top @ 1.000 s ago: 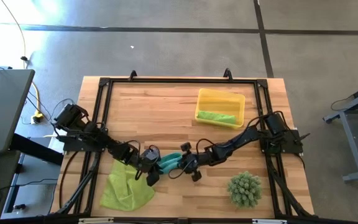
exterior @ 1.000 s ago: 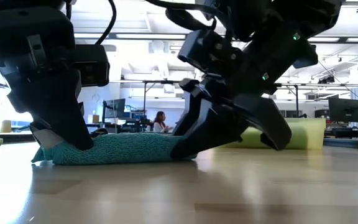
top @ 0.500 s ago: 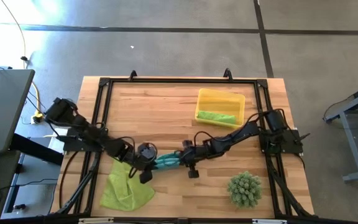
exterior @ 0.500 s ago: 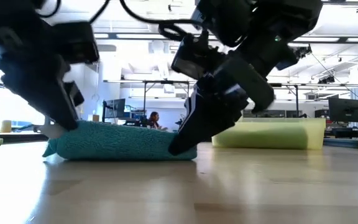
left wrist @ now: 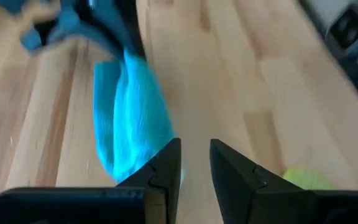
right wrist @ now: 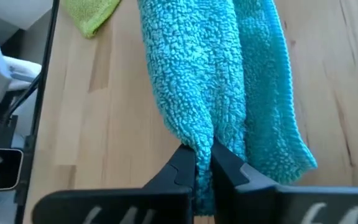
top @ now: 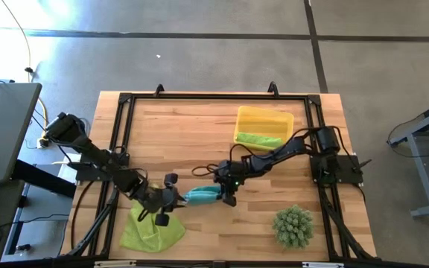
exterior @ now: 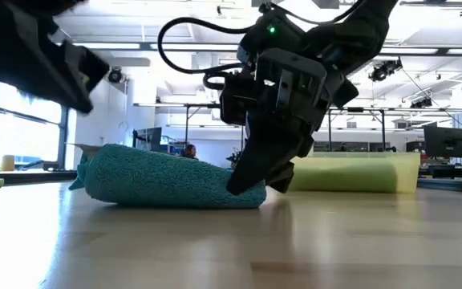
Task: Roll microfiber towels into tight, uniform cylinder then place into a basket
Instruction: Roll the blue microfiber towel
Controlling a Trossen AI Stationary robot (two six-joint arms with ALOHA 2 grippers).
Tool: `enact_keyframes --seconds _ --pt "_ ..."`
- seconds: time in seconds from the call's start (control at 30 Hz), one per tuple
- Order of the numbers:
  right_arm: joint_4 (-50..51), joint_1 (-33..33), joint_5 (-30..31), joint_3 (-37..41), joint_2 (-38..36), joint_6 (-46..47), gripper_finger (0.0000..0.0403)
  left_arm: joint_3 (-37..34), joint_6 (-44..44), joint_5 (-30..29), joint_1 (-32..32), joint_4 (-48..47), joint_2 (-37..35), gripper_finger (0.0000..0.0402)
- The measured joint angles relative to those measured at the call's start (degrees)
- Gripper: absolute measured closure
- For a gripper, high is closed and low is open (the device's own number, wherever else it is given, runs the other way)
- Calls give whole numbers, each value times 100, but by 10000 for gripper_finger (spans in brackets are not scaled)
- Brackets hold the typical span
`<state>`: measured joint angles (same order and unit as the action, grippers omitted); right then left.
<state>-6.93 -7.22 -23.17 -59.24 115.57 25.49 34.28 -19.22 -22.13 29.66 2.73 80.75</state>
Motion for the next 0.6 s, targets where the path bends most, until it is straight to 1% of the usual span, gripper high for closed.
enact_keyframes --seconds 0.07,0.13,0.27,0.37,0.43,0.5,0.6 --pt "5 30 -79 2 1 10 399 6 -7 -193 77 314 80 324" --pt "5 48 -90 2 2 20 399 5 -6 -257 88 477 210 312" --pt "5 54 -97 3 2 40 398 5 -49 -258 61 848 525 267" --pt "5 58 -126 4 4 259 398 4 318 -323 60 930 797 234" --pt "12 61 -155 7 4 315 398 4 631 -587 67 911 908 219" --pt "10 59 -154 7 4 313 398 4 881 -883 81 939 1015 212" --pt "10 59 -154 7 4 364 398 4 1077 -957 75 929 1163 210"
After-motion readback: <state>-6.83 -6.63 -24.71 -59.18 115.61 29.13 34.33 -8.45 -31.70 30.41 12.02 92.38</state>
